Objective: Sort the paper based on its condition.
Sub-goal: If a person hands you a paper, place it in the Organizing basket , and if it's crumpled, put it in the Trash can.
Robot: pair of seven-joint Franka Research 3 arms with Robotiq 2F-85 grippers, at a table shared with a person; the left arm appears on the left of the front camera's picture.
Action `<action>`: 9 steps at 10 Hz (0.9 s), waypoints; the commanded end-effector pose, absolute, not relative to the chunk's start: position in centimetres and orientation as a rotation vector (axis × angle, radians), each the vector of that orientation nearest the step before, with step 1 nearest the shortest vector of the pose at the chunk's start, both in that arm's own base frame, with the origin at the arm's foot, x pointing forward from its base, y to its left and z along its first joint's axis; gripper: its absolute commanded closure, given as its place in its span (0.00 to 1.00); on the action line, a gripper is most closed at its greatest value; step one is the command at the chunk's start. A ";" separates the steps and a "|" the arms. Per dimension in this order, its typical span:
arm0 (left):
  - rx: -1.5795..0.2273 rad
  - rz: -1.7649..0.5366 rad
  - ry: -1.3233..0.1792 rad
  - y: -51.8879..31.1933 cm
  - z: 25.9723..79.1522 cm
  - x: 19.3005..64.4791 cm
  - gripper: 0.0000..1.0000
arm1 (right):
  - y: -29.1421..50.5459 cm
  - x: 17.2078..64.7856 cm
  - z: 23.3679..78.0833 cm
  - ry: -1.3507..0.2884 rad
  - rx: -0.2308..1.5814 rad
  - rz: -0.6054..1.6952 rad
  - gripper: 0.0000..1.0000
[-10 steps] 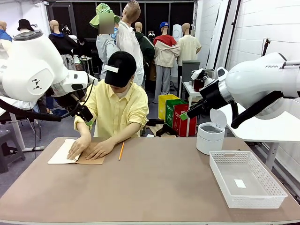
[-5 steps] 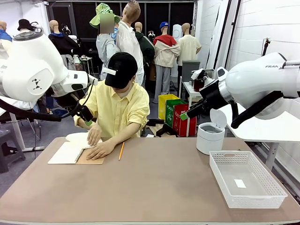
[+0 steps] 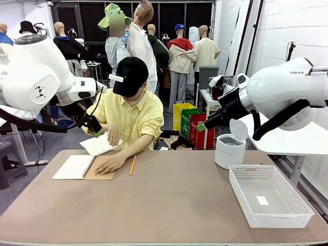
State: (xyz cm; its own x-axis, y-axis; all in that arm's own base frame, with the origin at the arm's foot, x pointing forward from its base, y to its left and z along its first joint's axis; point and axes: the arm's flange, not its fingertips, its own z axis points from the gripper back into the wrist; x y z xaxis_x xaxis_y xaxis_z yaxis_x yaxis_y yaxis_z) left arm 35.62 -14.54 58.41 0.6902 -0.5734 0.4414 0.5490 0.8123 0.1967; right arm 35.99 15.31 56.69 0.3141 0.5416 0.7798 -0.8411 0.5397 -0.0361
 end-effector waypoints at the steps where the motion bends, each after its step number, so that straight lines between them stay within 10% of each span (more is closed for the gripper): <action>1: 0.049 -0.626 -0.516 -14.5 58.5 35.6 0.00 | 15.4 36.1 56.5 -0.827 0.435 0.942 0.00; 9: 0.049 -0.626 -0.516 -14.5 58.5 35.6 0.00 | 15.4 36.1 56.5 -0.827 0.435 0.942 0.00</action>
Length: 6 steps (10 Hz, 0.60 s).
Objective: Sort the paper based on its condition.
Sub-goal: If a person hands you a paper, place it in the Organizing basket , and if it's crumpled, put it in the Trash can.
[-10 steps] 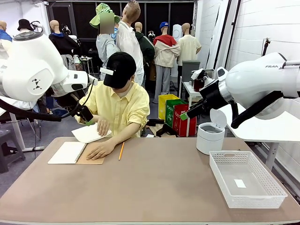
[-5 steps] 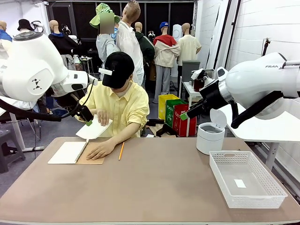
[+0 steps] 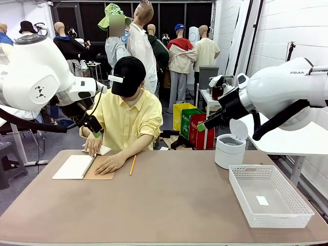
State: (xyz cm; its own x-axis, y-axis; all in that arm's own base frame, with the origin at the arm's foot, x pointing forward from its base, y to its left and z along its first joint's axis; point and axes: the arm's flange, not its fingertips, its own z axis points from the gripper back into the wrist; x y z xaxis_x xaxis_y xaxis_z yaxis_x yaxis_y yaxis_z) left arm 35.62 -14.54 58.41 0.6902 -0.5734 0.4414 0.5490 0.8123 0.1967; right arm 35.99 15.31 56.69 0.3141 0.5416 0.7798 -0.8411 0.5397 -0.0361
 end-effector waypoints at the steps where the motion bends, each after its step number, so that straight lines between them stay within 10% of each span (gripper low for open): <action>1: 0.049 -0.626 -0.516 -14.5 58.5 35.6 0.00 | 15.4 36.1 56.5 -0.827 0.435 0.942 0.00; 6: 0.049 -0.626 -0.516 -14.5 58.5 35.6 0.00 | 15.4 36.1 56.5 -0.827 0.435 0.942 0.00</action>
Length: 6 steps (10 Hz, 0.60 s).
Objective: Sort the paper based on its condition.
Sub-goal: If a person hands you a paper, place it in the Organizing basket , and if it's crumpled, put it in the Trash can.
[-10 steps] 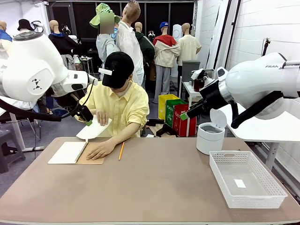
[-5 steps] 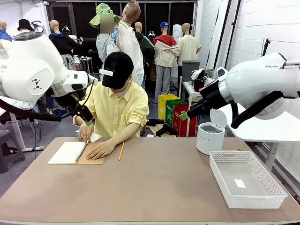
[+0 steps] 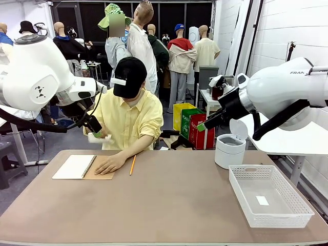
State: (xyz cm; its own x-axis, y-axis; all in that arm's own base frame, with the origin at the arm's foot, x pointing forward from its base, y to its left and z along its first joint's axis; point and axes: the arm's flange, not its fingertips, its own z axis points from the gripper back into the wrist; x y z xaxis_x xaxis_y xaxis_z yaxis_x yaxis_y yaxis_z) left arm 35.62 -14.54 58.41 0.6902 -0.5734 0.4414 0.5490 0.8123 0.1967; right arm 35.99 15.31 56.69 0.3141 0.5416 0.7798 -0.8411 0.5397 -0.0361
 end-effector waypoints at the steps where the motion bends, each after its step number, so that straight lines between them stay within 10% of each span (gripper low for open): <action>1: 0.049 -0.626 -0.516 -14.5 58.5 35.6 0.00 | 15.4 36.1 56.5 -0.827 0.435 0.942 0.00; 6: 0.049 -0.626 -0.516 -14.5 58.5 35.6 0.00 | 15.4 36.1 56.5 -0.827 0.435 0.942 0.00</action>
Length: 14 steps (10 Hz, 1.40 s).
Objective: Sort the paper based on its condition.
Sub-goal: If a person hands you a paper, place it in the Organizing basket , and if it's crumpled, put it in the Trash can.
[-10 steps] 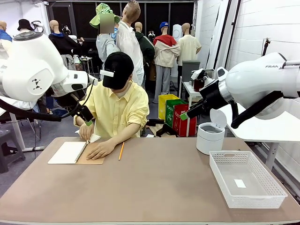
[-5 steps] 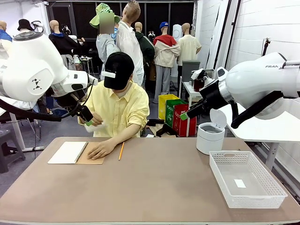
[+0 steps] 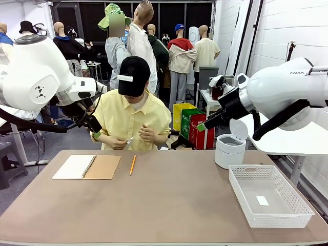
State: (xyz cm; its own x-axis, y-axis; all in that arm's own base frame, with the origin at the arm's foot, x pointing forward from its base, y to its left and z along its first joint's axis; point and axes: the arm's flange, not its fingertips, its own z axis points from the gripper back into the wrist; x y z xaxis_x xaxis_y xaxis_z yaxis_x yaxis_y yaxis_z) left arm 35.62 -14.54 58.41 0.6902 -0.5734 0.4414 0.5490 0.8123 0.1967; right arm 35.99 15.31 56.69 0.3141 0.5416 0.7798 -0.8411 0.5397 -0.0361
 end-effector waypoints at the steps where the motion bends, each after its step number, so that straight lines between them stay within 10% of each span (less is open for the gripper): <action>1: 0.049 -0.626 -0.516 -14.5 58.5 35.6 0.00 | 15.4 36.1 56.5 -0.827 0.435 0.942 0.00; 14: 0.049 -0.626 -0.516 -14.5 58.5 35.6 0.00 | 15.4 36.1 56.5 -0.827 0.435 0.942 0.00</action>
State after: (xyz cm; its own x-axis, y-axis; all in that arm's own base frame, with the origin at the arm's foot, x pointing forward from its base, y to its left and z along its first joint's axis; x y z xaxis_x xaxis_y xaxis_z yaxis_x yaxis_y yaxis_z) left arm 35.62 -14.54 58.41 0.6902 -0.5734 0.4414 0.5490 0.8123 0.1967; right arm 35.99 15.31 56.69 0.3141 0.5416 0.7798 -0.8411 0.5397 -0.0361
